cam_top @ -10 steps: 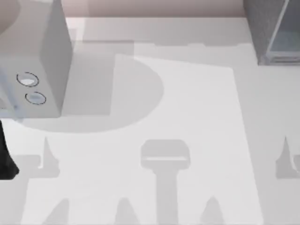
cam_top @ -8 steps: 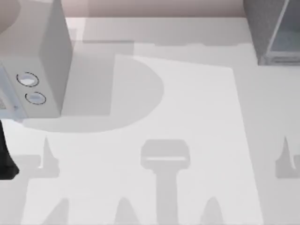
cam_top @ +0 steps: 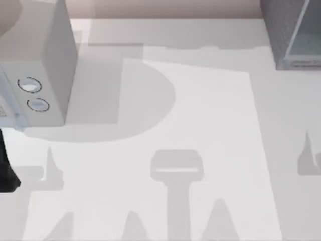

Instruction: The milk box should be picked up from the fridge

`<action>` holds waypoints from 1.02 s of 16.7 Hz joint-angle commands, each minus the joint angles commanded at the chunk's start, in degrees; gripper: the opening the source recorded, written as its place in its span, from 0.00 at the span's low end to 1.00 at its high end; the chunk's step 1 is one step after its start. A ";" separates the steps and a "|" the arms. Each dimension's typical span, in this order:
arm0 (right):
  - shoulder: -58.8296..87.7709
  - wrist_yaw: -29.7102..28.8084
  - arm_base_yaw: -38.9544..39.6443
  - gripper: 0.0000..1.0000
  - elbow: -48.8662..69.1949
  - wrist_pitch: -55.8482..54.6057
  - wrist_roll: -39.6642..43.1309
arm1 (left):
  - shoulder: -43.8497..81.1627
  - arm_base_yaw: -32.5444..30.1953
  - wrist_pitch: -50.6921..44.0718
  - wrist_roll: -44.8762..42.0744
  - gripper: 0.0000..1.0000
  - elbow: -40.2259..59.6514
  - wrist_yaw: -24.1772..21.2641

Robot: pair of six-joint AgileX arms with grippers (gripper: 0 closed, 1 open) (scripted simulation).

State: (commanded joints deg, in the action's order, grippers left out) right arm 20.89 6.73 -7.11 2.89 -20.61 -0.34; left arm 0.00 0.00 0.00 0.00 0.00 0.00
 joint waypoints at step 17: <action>78.91 21.79 -22.51 1.00 7.09 -69.12 -0.71 | 0.00 0.00 0.00 0.00 1.00 0.00 0.00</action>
State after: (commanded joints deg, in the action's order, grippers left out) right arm 99.80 28.52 -29.62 9.98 -89.73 -1.05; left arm 0.00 0.00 0.00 0.00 0.00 0.00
